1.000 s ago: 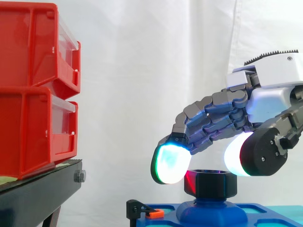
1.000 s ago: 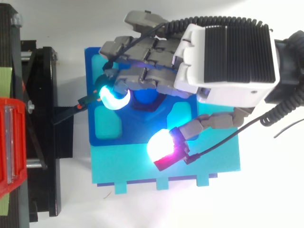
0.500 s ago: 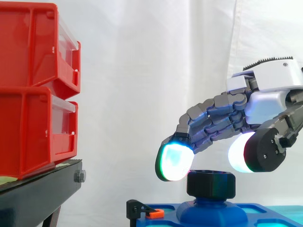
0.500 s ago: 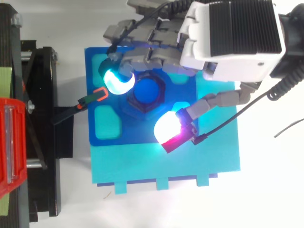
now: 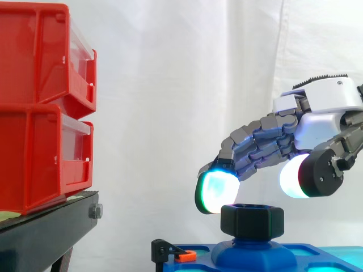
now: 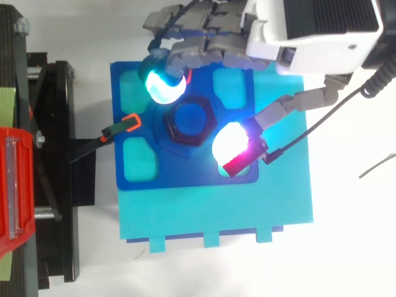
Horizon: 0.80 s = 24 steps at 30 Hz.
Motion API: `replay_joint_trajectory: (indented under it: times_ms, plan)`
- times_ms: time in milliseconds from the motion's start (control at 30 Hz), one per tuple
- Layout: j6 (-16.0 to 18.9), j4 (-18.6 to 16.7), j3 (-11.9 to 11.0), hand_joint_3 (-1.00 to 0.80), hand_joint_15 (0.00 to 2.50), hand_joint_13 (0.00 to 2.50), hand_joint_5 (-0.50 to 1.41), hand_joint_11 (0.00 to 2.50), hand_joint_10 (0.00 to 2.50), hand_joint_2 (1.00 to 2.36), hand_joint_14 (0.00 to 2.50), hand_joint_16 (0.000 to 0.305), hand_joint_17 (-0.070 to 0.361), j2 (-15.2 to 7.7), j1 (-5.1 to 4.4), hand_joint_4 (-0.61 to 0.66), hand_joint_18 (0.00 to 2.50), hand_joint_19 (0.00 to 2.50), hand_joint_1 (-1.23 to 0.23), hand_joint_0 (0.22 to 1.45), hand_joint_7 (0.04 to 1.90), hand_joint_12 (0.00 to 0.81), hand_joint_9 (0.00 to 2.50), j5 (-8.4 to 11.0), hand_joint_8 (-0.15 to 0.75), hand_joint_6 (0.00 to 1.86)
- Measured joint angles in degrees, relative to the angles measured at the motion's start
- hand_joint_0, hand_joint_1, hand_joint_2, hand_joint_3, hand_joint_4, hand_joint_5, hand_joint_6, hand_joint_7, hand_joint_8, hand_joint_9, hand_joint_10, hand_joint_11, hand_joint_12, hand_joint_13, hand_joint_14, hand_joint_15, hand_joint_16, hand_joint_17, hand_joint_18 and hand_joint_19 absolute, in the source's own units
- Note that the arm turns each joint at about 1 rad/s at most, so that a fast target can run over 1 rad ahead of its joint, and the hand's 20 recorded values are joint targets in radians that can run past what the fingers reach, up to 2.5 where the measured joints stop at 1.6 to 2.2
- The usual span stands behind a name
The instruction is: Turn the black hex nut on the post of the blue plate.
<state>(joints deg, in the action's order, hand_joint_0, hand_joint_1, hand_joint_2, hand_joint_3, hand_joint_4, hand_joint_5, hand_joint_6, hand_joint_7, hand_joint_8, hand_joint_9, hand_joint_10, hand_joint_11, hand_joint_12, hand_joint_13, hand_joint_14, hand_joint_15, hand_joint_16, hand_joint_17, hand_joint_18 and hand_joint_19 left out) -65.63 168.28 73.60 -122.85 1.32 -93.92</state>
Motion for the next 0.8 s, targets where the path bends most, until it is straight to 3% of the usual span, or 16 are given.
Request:
replay_joint_trajectory:
  times_ms: [133, 333, 500, 633, 800]
  plan:
    - [0.0, 0.6, -1.1, -0.50, 0.00, 0.26, -0.22, 0.00, 0.00, 1.00, 0.00, 0.054, 0.121, 0.0, 0.50, 0.24, 0.18, 0.00, -0.62, 0.43, 0.83, 0.405, 0.27, -1.17, 0.318, 0.50]
    - [-0.2, 2.4, -3.8, -0.50, 0.00, 0.26, -0.22, 0.00, 0.00, 1.00, 0.00, 0.053, 0.120, 0.0, -0.07, 0.24, 0.18, 0.00, -0.62, 0.43, 0.82, 0.406, 0.27, -0.80, 0.318, 0.50]
    - [-0.2, 2.3, -4.6, -0.50, 0.00, 0.26, -0.22, 0.00, 0.00, 1.00, 0.00, 0.054, 0.121, 0.0, -1.87, 0.24, 0.18, 0.00, -0.64, 0.43, 0.82, 0.406, 0.27, 2.34, 0.317, 0.50]
    - [-0.2, 2.4, -4.7, -0.50, 0.00, 0.26, -0.22, 0.00, 0.00, 1.00, 0.00, 0.055, 0.123, -0.1, -4.49, 0.24, 0.19, 0.00, -0.68, 0.42, 0.82, 0.413, 0.28, 6.21, 0.322, 0.50]
    - [-0.2, 2.6, -4.7, -0.50, 0.00, 0.25, -0.22, 0.00, 0.00, 1.00, 0.00, 0.058, 0.130, -1.0, -6.02, 0.24, 0.18, 0.00, -0.72, 0.39, 0.82, 0.427, 0.26, 8.39, 0.326, 0.50]
